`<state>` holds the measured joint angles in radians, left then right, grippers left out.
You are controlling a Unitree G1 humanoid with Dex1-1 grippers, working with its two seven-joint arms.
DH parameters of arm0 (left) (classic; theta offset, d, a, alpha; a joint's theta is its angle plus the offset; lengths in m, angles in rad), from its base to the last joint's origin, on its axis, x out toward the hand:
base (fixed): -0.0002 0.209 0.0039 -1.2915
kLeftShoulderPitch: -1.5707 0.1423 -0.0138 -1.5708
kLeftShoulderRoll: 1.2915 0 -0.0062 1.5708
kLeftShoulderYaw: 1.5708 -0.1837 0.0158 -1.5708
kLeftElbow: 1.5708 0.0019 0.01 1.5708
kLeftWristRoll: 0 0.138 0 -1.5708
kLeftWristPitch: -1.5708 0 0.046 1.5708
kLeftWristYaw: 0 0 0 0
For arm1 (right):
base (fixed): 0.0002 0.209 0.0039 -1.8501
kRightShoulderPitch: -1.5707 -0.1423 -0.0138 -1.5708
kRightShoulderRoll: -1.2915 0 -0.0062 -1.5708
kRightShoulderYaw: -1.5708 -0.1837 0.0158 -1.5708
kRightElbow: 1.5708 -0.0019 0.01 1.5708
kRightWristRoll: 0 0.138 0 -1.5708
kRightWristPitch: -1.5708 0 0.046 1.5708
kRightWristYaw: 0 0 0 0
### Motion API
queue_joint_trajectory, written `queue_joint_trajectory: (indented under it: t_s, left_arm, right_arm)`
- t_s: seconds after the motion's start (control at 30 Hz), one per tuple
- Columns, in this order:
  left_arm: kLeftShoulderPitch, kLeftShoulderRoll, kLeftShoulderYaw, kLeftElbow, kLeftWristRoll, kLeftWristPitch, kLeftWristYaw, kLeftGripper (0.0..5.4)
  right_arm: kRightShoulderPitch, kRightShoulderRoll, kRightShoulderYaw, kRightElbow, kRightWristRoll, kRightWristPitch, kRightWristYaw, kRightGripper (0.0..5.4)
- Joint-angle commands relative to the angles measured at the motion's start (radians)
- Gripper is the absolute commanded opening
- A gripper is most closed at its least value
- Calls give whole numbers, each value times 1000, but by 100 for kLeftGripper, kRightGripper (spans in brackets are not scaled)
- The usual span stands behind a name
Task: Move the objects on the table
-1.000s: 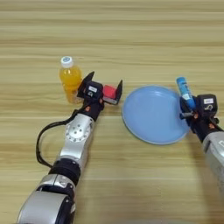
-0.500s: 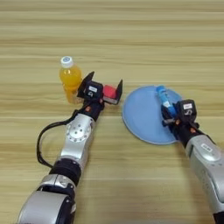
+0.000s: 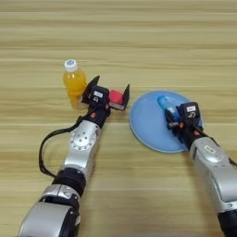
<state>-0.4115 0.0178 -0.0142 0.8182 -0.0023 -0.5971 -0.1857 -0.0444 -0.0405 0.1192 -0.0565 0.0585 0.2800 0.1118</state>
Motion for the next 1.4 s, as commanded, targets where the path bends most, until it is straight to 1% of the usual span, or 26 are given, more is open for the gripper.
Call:
queue_joint_trajectory:
  t_s: [0.03, 0.17, 0.33, 0.7, 0.77, 0.9, 1.03, 1.17, 1.23, 1.33, 1.4]
  left_arm:
    - [-4, 3, -4, 10, 12, -2, 2, 540]
    - [-3, 4, -4, 9, 11, -2, 2, 540]
    - [-2, 4, -4, 9, 11, -3, 1, 540]
    - [-1, 4, -3, 3, 9, -3, 0, 540]
    - [0, 4, -3, -1, 8, -2, -2, 540]
    - [5, 4, -4, -12, 7, 1, -5, 540]
    - [2, 7, -1, -7, 5, 2, -6, 540]
    - [8, 7, -5, -28, 6, 11, -8, 540]
    - [27, 3, -15, -75, 7, 33, -13, 540]
    - [69, -11, -35, -177, -3, 74, -33, 540]
    - [79, -13, -39, -209, -5, 95, -35, 540]
  right_arm:
    - [-12, 2, 16, 10, -13, -44, 17, 249]
    - [-9, 4, 24, -1, -19, -81, 27, 292]
    - [-11, 1, 8, -5, -16, -94, 28, 348]
    - [-34, -23, -75, -2, -42, -145, -28, 464]
    - [-40, -32, -93, 2, -56, -161, -50, 480]
    - [-52, -41, -137, 9, -53, -171, -76, 530]
    - [-52, -55, -150, -3, -65, -169, -80, 536]
    - [-60, -62, -162, 21, -71, -172, -87, 536]
    - [-64, -64, -168, 30, -70, -174, -90, 536]
    - [-68, -63, -174, 36, -69, -176, -94, 536]
    - [-61, -75, -157, 23, -87, -162, -82, 536]
